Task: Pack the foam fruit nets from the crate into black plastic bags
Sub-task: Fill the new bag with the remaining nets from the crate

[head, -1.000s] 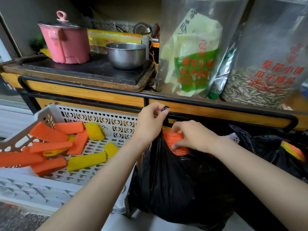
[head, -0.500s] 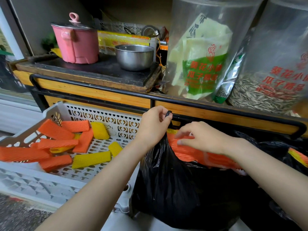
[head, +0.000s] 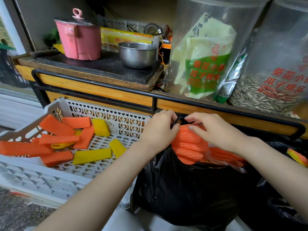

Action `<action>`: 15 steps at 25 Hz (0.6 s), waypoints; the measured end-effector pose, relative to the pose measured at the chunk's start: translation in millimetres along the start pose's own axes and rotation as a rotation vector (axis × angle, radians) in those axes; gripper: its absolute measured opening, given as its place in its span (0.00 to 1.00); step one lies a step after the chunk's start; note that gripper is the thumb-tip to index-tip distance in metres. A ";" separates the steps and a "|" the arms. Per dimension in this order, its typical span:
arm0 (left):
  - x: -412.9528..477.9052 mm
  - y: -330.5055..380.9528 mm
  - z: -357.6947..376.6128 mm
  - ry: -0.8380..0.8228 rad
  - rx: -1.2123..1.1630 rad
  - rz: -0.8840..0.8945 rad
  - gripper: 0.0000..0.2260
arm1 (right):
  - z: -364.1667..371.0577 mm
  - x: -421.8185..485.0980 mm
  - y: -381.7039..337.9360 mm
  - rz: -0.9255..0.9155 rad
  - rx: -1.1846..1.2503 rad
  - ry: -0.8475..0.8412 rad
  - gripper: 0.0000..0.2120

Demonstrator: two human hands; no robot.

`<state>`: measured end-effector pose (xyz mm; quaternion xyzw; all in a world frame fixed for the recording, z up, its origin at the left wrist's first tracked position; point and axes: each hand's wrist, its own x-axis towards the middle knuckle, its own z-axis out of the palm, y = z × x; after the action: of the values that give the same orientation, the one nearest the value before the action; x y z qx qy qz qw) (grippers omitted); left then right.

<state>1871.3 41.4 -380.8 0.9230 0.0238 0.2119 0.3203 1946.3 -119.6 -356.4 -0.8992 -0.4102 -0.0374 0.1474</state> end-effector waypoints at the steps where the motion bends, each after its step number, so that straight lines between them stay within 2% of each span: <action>1: -2.0 0.6 -0.7 -0.014 0.025 0.020 0.07 | -2.6 -0.1 -0.5 0.015 0.000 0.024 0.14; 4: -10.5 -5.5 -8.8 -0.002 0.124 0.085 0.11 | -10.3 2.1 -13.7 0.015 -0.070 0.102 0.12; 7: -28.3 -30.3 -26.1 0.023 0.356 0.186 0.12 | -10.4 8.9 -48.5 -0.099 -0.080 0.253 0.10; 9: -44.2 -59.3 -40.3 -0.027 0.432 0.180 0.11 | 0.6 20.7 -77.2 -0.164 -0.023 0.296 0.09; 12: -60.2 -121.4 -65.1 -0.111 0.465 0.039 0.12 | 39.4 54.1 -114.9 -0.205 0.085 0.224 0.09; 15: -61.4 -190.0 -83.6 -0.233 0.502 -0.167 0.15 | 95.8 96.3 -134.3 -0.168 0.150 0.047 0.12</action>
<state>1798.9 229.8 -459.2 0.9864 0.1147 0.0647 0.0985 1904.2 62.0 -398.2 -0.8470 -0.4820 -0.0397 0.2204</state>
